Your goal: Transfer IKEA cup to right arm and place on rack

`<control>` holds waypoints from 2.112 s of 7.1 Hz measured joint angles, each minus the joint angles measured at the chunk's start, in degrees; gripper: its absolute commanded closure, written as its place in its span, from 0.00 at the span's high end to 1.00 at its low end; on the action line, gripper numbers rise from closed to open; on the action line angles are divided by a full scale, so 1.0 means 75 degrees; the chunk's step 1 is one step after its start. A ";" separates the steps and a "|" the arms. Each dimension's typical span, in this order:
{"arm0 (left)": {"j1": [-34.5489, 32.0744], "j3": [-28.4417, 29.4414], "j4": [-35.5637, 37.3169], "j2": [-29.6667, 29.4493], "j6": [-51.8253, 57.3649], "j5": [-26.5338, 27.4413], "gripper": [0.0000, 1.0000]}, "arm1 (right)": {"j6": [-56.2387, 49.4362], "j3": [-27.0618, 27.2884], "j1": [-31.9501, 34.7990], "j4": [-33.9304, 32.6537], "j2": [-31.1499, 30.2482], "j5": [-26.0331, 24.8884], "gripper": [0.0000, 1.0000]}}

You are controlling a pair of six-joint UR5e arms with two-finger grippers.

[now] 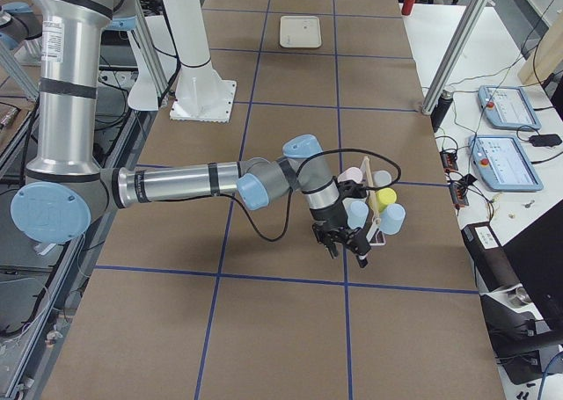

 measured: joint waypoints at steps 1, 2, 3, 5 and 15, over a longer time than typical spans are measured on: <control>-0.0009 0.0002 0.0003 0.0032 0.0030 -0.0273 1.00 | 0.1619 -0.0073 0.0189 -0.0048 -0.0279 0.1034 1.00; -0.0044 0.0032 0.0046 0.0078 0.0051 -0.0707 1.00 | 0.2303 -0.0167 0.0586 -0.0400 -0.0401 0.2339 1.00; -0.0123 0.0171 0.0147 0.0107 0.0060 -0.1041 1.00 | 0.2555 -0.0183 0.1050 -0.1149 -0.0441 0.3394 1.00; -0.0888 0.0644 0.1167 0.0052 0.0079 -0.1710 1.00 | 0.2607 -0.0150 0.1690 -0.2749 -0.0444 0.4006 1.00; -0.4000 0.0773 0.6497 -0.0231 0.2776 -0.2258 1.00 | 0.2590 -0.0247 0.1944 -0.3728 -0.0453 0.3963 1.00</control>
